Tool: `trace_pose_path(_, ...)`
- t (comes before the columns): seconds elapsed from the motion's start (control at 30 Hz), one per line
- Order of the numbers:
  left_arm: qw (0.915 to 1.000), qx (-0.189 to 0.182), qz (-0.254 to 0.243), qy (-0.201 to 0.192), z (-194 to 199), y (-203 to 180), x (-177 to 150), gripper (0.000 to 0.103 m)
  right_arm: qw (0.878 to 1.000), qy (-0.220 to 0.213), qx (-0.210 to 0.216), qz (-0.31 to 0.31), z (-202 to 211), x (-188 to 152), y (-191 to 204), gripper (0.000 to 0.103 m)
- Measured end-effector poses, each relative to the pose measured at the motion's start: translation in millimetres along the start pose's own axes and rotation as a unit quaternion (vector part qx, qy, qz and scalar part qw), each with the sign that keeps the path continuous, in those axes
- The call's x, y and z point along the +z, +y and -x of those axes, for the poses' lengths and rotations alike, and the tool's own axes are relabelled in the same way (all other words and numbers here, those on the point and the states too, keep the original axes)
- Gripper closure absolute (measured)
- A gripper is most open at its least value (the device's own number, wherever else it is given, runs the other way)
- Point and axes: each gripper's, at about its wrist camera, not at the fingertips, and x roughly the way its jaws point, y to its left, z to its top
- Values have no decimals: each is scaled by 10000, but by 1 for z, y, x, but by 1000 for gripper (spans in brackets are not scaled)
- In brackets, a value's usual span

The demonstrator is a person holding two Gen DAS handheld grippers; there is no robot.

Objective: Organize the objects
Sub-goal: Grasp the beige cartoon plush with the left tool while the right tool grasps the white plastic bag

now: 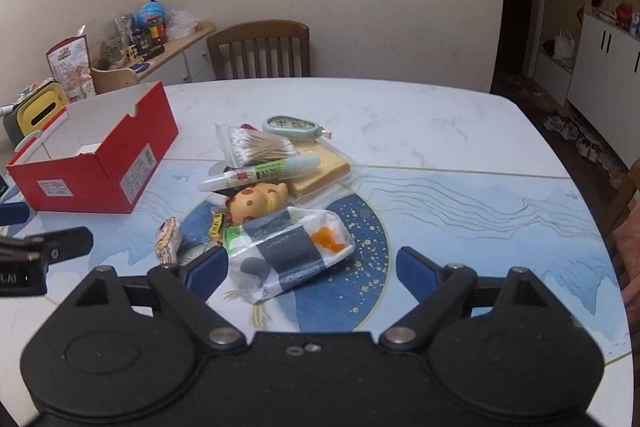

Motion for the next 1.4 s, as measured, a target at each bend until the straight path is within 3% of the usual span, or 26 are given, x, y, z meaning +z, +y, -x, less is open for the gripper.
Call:
trace_pose_path(0.33,9998,-148,9,102,-34,12,-3,0,9991,310,-111,-257,-25,11,0,10)
trace_pose_path(0.6,9993,-115,-307,192,-64,14,-6,0,9983,368,-329,-317,-44,21,13,10)
trace_pose_path(0.97,9934,-343,-1020,390,-111,7,-8,0,9919,743,-802,-648,-92,30,22,11)
trace_pose_path(1.17,9917,-457,-1087,520,-132,7,-6,1,9809,1055,-920,-1347,-116,33,12,18)
trace_pose_path(1.4,9893,-651,-1150,610,-145,8,-7,7,9740,1391,-897,-1546,-130,23,9,33)
